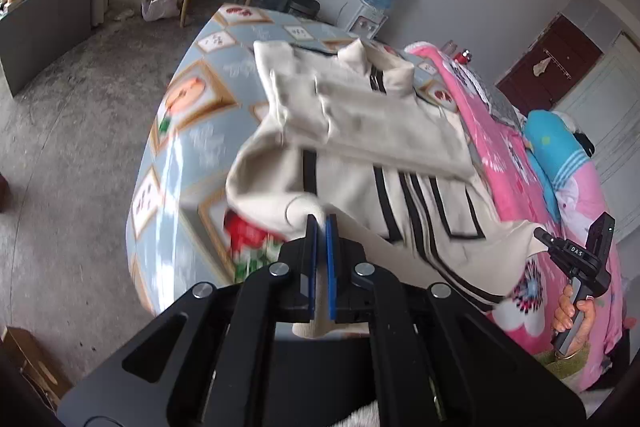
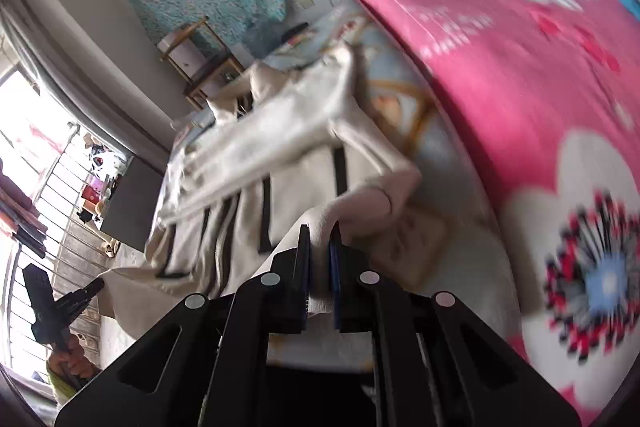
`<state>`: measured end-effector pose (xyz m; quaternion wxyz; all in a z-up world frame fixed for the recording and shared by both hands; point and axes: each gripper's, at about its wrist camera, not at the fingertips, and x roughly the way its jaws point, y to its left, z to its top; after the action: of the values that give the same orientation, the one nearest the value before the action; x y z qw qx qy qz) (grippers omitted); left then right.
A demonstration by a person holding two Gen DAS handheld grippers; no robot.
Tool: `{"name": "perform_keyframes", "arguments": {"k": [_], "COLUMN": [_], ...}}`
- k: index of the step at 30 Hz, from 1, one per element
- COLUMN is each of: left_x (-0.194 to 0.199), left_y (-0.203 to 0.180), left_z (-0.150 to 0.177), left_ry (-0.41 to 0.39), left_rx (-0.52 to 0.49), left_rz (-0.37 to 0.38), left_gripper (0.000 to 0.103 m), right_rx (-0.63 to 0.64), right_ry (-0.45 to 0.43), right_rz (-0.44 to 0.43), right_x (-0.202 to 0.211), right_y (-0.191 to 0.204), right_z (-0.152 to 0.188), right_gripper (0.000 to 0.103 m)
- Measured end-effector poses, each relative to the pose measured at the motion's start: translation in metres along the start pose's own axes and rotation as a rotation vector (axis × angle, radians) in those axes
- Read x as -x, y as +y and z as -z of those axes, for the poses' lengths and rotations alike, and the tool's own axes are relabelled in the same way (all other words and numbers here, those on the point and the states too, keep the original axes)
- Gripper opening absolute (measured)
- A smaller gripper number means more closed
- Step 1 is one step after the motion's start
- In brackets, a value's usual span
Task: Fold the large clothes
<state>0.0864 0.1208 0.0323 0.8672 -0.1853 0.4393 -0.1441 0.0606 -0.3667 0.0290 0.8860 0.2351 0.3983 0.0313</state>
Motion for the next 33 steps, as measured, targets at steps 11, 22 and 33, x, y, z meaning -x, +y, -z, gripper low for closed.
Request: {"name": "perform_keyframes", "arguments": {"k": [11,22,33], "left_x": [-0.067,-0.047,-0.088], "left_y": [0.046,0.047,0.095], "left_z": [-0.069,0.041,0.034], "left_ry": [-0.026,0.087,0.042], "left_rx": [0.082,0.107,0.481], "left_rz": [-0.148,0.034,0.229], "left_gripper": [0.042,0.069,0.069], "right_rx": [-0.18,-0.238,-0.349], "right_ry": [0.0,0.09,0.056], "right_rz": [0.044,0.028,-0.002], "right_x": [-0.1,-0.051,-0.086], "right_y": [-0.033,-0.056,-0.062], "right_z": [-0.059,0.029,0.033], "right_gripper": [0.053,0.059,0.059]}}
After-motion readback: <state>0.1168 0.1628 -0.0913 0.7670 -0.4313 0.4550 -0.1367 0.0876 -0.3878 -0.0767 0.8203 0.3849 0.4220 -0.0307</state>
